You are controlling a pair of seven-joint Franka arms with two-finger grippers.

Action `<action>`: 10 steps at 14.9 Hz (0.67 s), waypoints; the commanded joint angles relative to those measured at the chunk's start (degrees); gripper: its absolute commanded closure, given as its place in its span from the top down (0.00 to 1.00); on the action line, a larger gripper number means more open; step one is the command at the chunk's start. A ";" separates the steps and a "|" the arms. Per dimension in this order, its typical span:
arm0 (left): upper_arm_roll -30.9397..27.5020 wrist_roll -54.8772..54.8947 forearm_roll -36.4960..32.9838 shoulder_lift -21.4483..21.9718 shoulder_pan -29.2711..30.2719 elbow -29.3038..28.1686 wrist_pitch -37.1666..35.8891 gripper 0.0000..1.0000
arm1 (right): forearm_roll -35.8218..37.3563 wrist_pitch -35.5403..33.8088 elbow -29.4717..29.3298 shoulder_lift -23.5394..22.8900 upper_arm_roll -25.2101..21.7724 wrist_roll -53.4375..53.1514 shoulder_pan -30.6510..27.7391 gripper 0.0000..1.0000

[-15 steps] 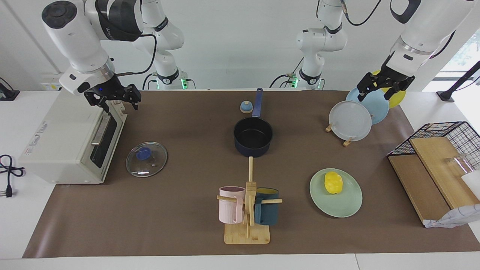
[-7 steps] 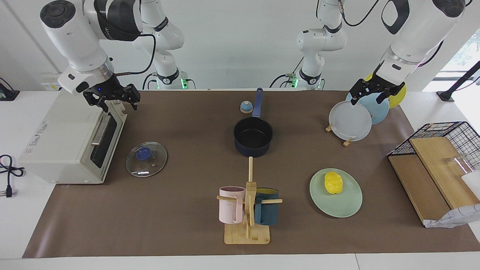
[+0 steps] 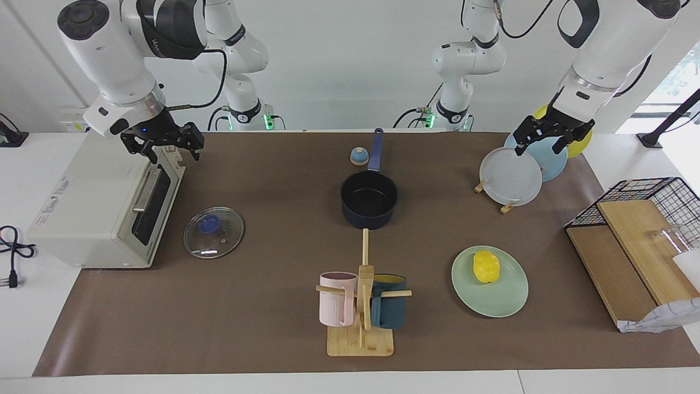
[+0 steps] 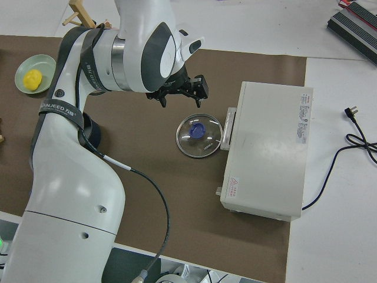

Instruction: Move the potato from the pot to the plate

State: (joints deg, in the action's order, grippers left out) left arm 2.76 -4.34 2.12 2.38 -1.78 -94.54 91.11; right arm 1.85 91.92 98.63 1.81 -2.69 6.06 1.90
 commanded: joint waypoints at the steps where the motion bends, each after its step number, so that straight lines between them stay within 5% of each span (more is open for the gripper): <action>1: -0.04 0.38 -0.98 0.08 0.11 0.15 0.56 1.00 | 0.26 -1.04 -0.72 0.21 -0.21 -1.13 0.12 1.00; 10: -0.04 0.73 -0.98 0.43 -0.33 -1.08 1.52 1.00 | 0.08 -1.21 -0.54 0.39 -0.21 -1.05 0.21 1.00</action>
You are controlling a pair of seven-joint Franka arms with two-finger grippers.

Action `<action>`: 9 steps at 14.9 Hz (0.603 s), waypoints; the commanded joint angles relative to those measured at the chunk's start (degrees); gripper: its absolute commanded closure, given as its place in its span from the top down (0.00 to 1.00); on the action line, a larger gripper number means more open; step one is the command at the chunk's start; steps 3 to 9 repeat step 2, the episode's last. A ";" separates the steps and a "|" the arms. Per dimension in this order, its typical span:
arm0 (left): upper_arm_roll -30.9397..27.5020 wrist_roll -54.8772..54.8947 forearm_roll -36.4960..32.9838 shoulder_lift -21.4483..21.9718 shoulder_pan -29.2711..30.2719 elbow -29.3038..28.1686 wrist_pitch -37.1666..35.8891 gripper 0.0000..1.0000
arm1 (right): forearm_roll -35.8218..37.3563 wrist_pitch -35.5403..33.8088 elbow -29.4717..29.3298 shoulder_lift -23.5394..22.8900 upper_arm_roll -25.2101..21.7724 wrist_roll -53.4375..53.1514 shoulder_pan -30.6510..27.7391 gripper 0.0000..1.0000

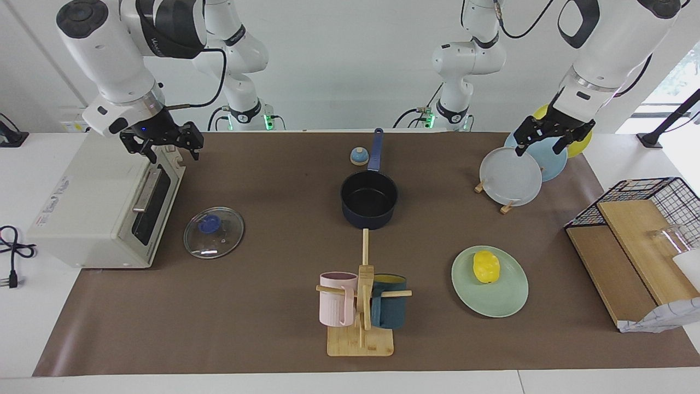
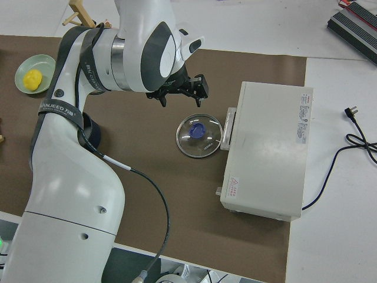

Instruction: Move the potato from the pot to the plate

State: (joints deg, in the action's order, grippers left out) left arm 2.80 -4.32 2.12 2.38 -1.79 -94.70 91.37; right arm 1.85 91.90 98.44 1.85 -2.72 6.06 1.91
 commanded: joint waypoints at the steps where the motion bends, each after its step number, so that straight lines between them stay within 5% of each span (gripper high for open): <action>1: -0.07 0.80 -0.98 0.61 -0.23 -1.62 1.88 1.00 | 0.08 -1.20 -0.35 0.35 -0.18 -1.05 0.20 1.00; 9: -0.07 0.72 -0.98 0.87 -0.23 -1.89 1.80 1.00 | 0.08 -1.20 -0.35 0.35 -0.18 -1.05 0.20 1.00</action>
